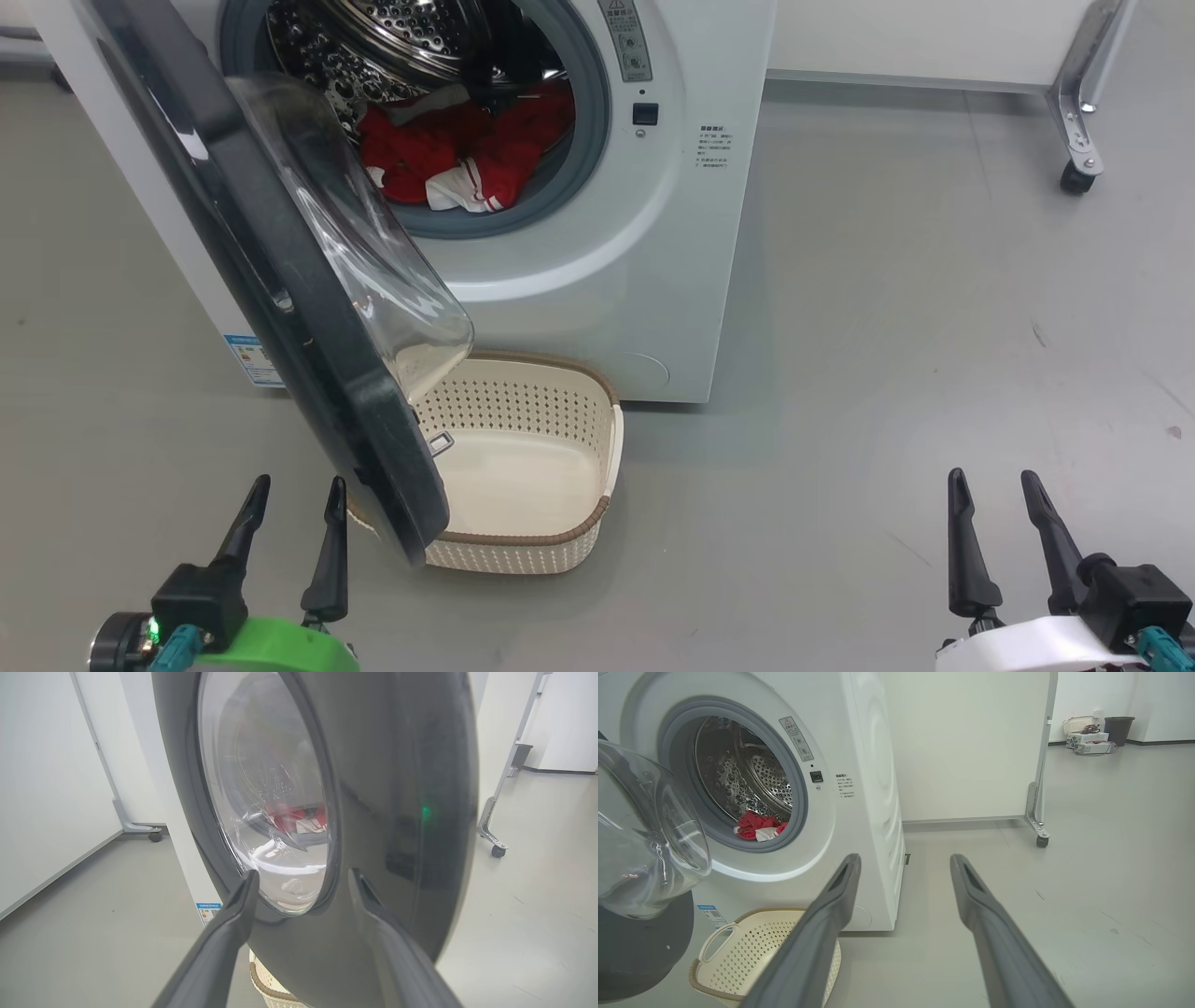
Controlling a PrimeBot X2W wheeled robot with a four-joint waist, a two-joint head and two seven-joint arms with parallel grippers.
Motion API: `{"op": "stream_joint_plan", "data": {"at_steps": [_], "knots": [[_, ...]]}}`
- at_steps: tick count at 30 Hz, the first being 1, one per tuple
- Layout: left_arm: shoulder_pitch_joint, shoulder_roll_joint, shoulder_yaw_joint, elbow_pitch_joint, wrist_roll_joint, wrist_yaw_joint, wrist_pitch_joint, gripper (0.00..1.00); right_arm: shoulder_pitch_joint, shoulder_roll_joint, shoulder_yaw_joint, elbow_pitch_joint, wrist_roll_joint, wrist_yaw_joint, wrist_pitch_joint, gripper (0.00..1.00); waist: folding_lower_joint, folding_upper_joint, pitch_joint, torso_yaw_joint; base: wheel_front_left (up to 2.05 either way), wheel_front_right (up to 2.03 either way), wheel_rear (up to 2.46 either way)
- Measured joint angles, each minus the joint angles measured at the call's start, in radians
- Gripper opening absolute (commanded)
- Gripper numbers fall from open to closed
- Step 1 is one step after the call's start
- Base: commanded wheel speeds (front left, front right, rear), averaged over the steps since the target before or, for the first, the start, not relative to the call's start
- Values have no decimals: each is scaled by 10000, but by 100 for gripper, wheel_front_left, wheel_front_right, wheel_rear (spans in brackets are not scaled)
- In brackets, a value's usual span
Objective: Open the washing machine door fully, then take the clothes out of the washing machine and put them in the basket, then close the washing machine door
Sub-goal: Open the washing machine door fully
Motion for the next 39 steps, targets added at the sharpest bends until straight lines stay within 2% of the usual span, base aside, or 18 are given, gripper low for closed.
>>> {"op": "stream_joint_plan", "data": {"at_steps": [23,24,25,26,39], "knots": [[-3,-17,58,38,33,-69,0,100,24,232,-286,-12,-424,247,0,100,0,0,14,34,0,0,0],[-3,-17,54,40,42,-86,0,91,25,238,-295,-10,-424,267,0,100,0,0,15,34,0,0,0],[-3,-17,42,52,44,-94,0,31,27,244,-299,-10,-431,293,0,100,0,0,14,33,0,0,0],[-3,-19,35,59,44,-113,0,0,29,247,-301,-8,-445,301,0,100,0,0,14,33,0,0,0],[-16,-23,69,-224,123,-205,0,0,41,372,-380,19,-581,477,0,100,0,0,-38,27,0,0,0]]}}
